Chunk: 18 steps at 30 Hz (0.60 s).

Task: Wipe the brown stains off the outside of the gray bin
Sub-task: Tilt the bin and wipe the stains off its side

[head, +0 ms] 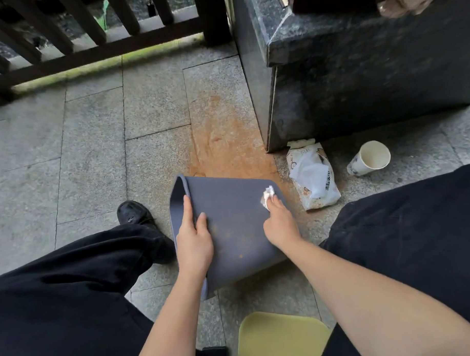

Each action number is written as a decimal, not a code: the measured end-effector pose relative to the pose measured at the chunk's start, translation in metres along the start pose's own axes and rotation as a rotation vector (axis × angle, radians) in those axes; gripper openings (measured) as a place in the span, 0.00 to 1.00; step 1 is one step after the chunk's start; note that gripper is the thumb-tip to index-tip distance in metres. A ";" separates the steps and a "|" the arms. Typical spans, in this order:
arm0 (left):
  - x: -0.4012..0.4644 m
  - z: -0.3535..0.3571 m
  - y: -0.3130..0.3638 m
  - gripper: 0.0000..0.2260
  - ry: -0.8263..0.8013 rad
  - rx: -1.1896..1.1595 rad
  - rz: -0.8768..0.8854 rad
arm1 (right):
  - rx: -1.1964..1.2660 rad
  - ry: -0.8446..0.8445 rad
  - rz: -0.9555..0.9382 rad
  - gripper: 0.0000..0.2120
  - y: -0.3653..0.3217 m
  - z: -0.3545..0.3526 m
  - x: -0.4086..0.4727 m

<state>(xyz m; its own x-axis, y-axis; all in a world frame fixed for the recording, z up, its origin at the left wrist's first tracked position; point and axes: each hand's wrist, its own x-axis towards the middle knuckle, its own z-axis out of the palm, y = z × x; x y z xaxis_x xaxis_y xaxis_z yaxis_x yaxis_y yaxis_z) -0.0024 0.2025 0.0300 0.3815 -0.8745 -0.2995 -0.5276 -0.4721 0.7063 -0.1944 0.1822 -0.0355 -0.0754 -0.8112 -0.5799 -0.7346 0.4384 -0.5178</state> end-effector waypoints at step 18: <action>-0.024 0.003 0.012 0.25 -0.202 0.074 0.222 | 0.124 -0.042 0.274 0.28 0.035 0.022 -0.028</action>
<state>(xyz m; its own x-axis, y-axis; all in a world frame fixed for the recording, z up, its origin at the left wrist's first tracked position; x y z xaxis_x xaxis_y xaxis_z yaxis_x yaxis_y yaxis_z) -0.0203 0.2174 0.0435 0.0962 -0.9581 -0.2697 -0.6375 -0.2674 0.7225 -0.2029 0.2285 -0.0515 -0.2291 -0.6408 -0.7327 -0.6028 0.6845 -0.4101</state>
